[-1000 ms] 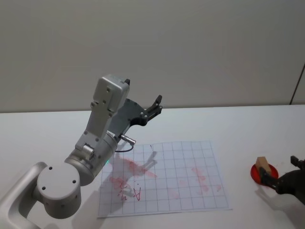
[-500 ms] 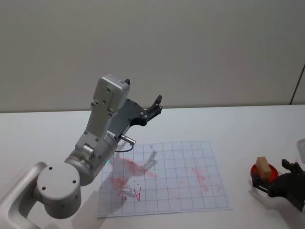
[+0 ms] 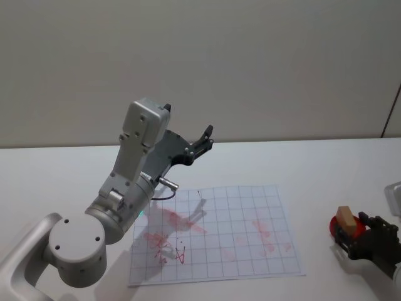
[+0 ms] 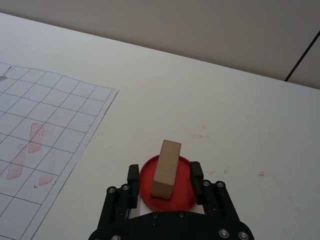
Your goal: Use the one hand to pick up the stamp and affix it onto the A4 paper.
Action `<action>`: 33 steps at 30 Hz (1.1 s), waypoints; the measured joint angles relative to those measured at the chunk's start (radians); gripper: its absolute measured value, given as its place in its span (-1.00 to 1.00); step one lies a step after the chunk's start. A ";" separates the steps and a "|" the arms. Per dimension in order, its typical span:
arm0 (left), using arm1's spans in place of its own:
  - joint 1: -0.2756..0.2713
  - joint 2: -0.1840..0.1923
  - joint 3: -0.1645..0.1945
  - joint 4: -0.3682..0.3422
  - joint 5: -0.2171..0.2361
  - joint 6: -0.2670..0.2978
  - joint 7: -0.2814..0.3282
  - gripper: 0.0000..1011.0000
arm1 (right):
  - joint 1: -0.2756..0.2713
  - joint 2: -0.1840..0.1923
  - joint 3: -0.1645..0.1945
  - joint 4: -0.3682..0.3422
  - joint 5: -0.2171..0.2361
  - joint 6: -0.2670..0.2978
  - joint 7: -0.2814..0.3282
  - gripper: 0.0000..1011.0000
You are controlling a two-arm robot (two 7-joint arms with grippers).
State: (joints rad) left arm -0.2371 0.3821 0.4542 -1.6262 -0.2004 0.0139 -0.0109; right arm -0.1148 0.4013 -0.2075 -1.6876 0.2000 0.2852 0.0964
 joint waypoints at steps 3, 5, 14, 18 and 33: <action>0.000 0.000 0.000 0.000 0.000 0.000 0.000 0.98 | 0.001 -0.001 -0.001 0.002 -0.002 0.000 0.001 0.06; 0.000 0.000 0.000 0.000 0.000 0.000 0.000 0.98 | 0.002 -0.002 -0.001 0.003 -0.003 -0.001 0.002 -0.06; 0.000 0.000 0.000 0.000 0.000 0.000 0.000 0.98 | 0.004 -0.004 -0.003 0.006 -0.006 -0.002 0.003 -0.54; 0.000 0.000 0.000 0.000 0.000 0.000 0.000 0.98 | 0.004 -0.004 -0.003 0.006 -0.007 -0.003 0.004 -0.57; 0.000 0.000 0.000 0.000 0.000 0.000 0.000 0.98 | 0.039 -0.013 -0.003 -0.016 -0.025 -0.068 0.070 -0.57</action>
State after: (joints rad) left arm -0.2372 0.3821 0.4542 -1.6262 -0.2004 0.0139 -0.0109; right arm -0.0758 0.3886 -0.2106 -1.7041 0.1745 0.2176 0.1661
